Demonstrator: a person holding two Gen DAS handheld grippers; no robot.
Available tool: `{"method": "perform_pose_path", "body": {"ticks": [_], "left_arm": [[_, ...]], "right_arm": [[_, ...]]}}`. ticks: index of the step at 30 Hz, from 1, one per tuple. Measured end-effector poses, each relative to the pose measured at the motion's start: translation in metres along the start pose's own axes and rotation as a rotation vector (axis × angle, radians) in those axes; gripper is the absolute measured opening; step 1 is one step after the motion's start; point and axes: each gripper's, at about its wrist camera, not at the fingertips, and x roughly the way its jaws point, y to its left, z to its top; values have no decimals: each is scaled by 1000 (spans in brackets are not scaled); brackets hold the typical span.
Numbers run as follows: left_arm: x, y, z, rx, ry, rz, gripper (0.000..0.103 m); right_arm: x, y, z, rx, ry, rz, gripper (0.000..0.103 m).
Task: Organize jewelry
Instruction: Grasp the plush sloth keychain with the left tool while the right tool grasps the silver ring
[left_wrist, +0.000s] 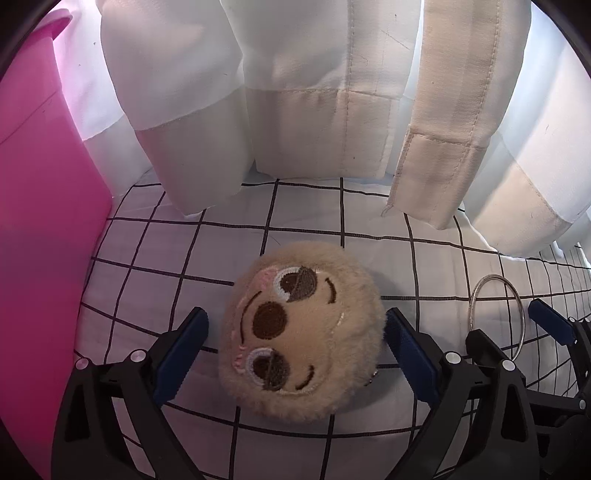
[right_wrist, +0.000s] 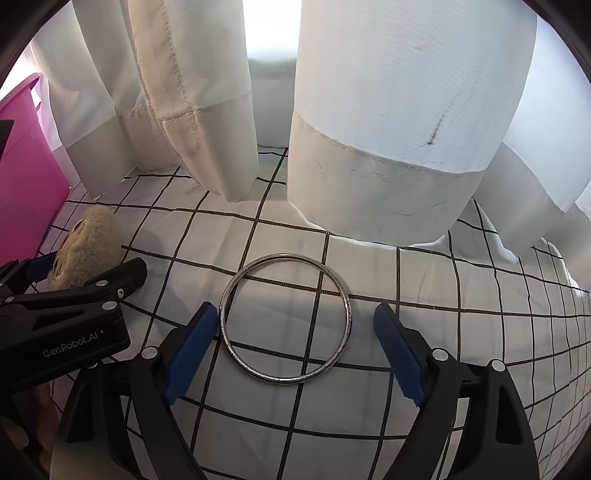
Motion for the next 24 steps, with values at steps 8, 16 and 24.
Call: {"method": "perform_pose_path", "body": {"ticks": [8, 16, 24], "left_arm": [[-3, -3, -8, 9, -29, -10, 72], [-6, 2, -11, 7, -32, -15, 50], [-20, 11, -26, 11, -49, 11, 44]], "right_arm": [[-7, 2, -8, -7, -19, 13, 71], [-14, 4, -14, -3, -31, 9, 70], [-21, 7, -25, -1, -42, 10, 70]]}}
